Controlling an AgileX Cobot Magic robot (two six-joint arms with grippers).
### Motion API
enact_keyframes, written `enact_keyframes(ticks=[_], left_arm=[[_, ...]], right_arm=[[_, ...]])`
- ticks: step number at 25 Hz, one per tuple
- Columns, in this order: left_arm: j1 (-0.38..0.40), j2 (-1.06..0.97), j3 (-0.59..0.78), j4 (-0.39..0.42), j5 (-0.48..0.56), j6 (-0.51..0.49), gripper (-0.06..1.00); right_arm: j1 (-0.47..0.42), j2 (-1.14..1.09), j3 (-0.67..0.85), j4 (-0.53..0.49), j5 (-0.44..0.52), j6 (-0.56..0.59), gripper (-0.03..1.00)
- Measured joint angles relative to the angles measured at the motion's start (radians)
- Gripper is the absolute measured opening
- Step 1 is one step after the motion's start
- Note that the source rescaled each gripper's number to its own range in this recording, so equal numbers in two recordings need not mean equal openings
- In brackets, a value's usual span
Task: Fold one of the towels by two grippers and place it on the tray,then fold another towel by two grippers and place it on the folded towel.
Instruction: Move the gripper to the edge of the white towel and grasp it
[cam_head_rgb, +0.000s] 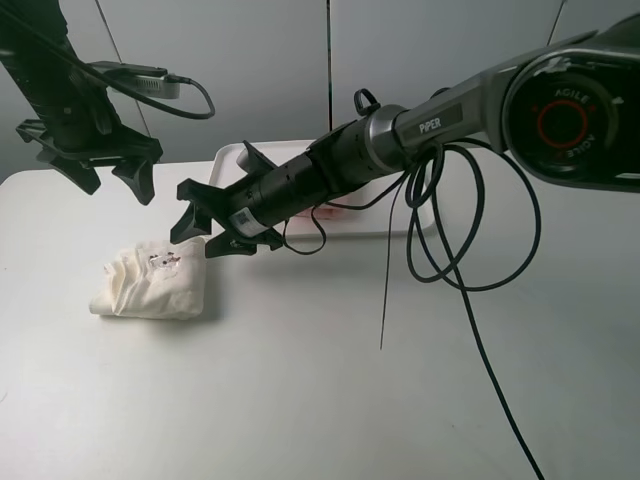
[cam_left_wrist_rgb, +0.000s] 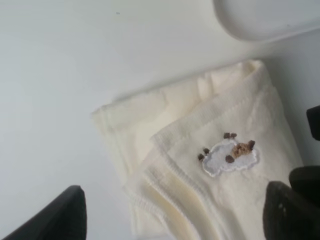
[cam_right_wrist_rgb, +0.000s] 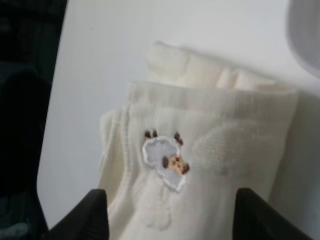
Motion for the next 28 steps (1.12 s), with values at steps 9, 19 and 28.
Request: enact_keyframes(ticks=[9, 19, 28], left_arm=[[0.000, 0.000, 0.000, -0.008, 0.000, 0.007, 0.92], [0.000, 0.000, 0.000, -0.011, -0.010, 0.016, 0.92], [0.000, 0.000, 0.000, -0.031, -0.010, 0.028, 0.92]], right_arm=[[0.000, 0.025, -0.011, -0.097, -0.024, 0.142, 0.58], [0.014, 0.041, -0.052, -0.111, -0.030, 0.146, 0.58], [0.048, 0.101, -0.140, -0.180, -0.026, 0.230, 0.64]])
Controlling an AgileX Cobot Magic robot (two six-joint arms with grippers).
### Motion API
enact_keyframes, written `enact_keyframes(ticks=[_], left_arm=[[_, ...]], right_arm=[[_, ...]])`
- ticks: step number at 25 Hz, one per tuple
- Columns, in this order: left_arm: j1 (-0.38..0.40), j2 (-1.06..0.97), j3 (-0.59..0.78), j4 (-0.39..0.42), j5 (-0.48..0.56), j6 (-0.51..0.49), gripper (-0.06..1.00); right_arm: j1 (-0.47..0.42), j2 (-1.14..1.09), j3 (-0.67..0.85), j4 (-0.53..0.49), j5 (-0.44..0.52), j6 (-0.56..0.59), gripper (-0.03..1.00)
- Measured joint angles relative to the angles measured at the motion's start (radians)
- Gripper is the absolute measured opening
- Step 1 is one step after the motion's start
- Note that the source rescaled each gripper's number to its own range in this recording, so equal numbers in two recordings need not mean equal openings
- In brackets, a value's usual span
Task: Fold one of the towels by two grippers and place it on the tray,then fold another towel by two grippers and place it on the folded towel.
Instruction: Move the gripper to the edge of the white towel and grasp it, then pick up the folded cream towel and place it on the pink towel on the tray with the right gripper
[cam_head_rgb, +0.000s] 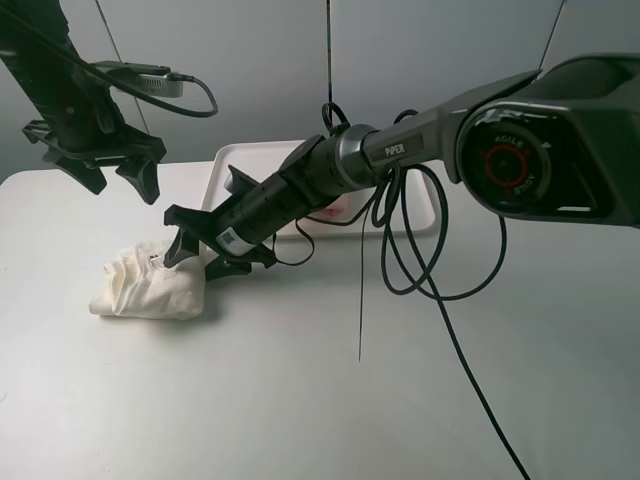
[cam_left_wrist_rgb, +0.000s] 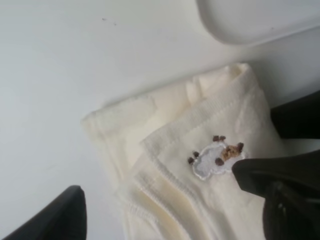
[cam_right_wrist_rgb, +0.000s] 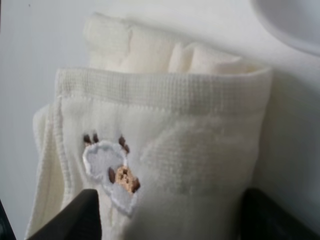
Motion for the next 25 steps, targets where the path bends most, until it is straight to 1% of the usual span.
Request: enact_keyframes(ticks=[6, 9, 11, 13, 15, 21, 25], left_arm=[[0.000, 0.000, 0.000, -0.019, 0.002, 0.021, 0.92], [0.000, 0.000, 0.000, -0.021, 0.002, 0.021, 0.92], [0.000, 0.000, 0.000, -0.021, 0.002, 0.024, 0.92], [0.000, 0.000, 0.000, -0.030, 0.002, 0.024, 0.92], [0.000, 0.000, 0.000, -0.030, 0.002, 0.024, 0.92], [0.000, 0.000, 0.000, -0.030, 0.002, 0.025, 0.92], [0.000, 0.000, 0.000, -0.030, 0.002, 0.030, 0.92]], right_arm=[[0.025, 0.006, -0.021, -0.052, -0.036, 0.057, 0.63], [0.037, 0.006, -0.021, -0.077, -0.048, 0.069, 0.57], [0.045, 0.006, -0.021, -0.095, -0.057, 0.069, 0.47], [0.052, 0.009, -0.021, -0.109, -0.061, 0.071, 0.29], [0.054, 0.009, -0.021, -0.112, -0.065, 0.071, 0.08], [0.054, 0.009, -0.021, -0.112, -0.061, 0.066, 0.07], [0.048, -0.004, -0.021, -0.112, -0.029, 0.018, 0.07]])
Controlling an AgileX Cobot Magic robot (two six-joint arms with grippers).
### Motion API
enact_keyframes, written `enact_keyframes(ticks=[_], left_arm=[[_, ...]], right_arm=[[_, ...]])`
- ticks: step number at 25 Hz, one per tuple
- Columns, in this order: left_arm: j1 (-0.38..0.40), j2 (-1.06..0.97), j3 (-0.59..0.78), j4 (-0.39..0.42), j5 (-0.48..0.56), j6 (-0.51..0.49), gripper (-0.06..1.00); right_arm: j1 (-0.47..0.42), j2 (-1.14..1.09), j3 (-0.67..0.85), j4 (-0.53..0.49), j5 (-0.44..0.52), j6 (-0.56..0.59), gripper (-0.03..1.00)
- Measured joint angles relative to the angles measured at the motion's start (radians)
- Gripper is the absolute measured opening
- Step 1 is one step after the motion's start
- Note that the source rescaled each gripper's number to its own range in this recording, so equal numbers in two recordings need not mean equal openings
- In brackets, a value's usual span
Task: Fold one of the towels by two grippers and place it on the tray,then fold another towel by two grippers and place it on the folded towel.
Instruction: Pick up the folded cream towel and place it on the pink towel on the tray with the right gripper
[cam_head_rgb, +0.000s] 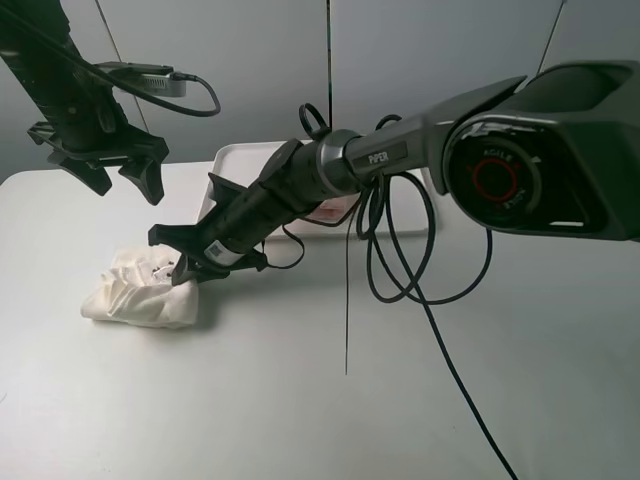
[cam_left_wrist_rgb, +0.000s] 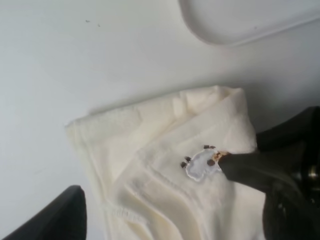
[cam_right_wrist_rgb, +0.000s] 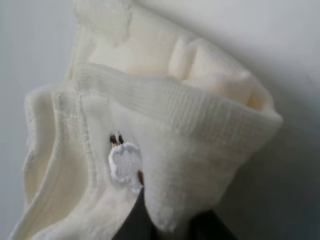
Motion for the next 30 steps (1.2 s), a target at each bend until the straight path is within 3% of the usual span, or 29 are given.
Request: enact_keyframes(ticks=[7, 16, 30], left_arm=[[0.000, -0.030, -0.053, -0.024, 0.042, 0.043, 0.92], [0.000, -0.054, -0.096, -0.056, 0.132, 0.093, 0.92], [0.000, -0.089, -0.112, -0.070, 0.141, 0.121, 0.92]], right_arm=[[-0.069, -0.026, 0.000, 0.044, 0.114, -0.056, 0.07], [-0.124, -0.076, -0.069, 0.044, 0.175, -0.078, 0.07], [-0.342, -0.084, -0.248, 0.044, 0.239, -0.027, 0.07]])
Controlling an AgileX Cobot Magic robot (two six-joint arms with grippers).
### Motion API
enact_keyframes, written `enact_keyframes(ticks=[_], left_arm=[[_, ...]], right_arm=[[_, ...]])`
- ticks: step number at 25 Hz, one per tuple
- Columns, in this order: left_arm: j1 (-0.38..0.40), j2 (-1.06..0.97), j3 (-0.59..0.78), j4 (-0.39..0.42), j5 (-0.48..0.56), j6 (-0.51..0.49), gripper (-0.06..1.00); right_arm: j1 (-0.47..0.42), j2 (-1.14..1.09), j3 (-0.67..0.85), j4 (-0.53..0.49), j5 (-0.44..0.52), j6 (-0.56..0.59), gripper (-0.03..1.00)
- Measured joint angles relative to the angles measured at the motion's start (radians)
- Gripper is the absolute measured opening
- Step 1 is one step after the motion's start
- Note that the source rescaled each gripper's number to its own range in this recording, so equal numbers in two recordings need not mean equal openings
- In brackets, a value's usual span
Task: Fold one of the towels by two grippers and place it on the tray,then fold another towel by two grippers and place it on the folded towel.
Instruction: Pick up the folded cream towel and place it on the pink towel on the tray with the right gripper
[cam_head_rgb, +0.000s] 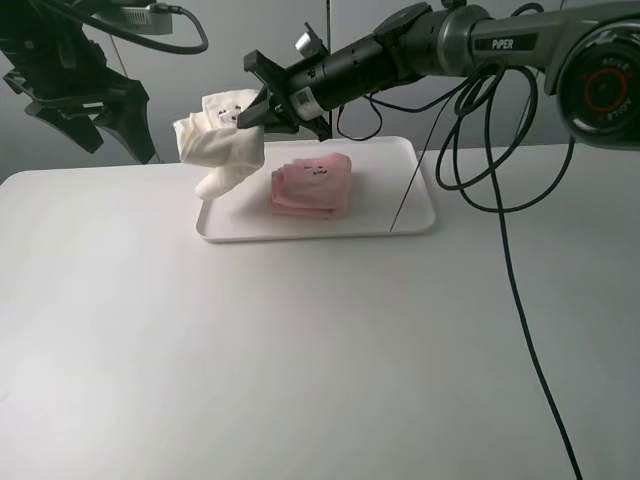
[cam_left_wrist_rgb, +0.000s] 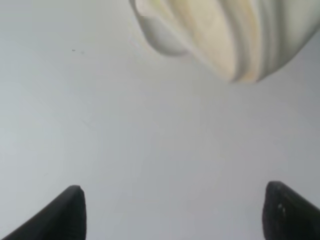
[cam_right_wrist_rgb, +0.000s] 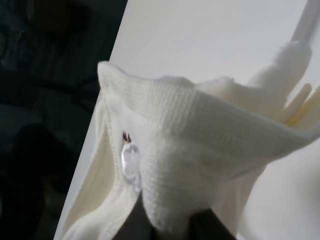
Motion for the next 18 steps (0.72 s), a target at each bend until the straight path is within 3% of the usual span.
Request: enact_keyframes(ticks=[5, 14, 18], left_arm=[[0.000, 0.000, 0.000, -0.002, 0.000, 0.002, 0.92], [0.000, 0.000, 0.000, -0.004, 0.000, 0.002, 0.92], [0.000, 0.000, 0.000, -0.004, 0.000, 0.004, 0.92]], right_arm=[[-0.050, 0.000, -0.012, -0.015, 0.003, 0.035, 0.07], [-0.115, 0.000, -0.012, -0.325, 0.003, 0.194, 0.07], [-0.115, 0.031, -0.012, -0.390, 0.003, 0.249, 0.07]])
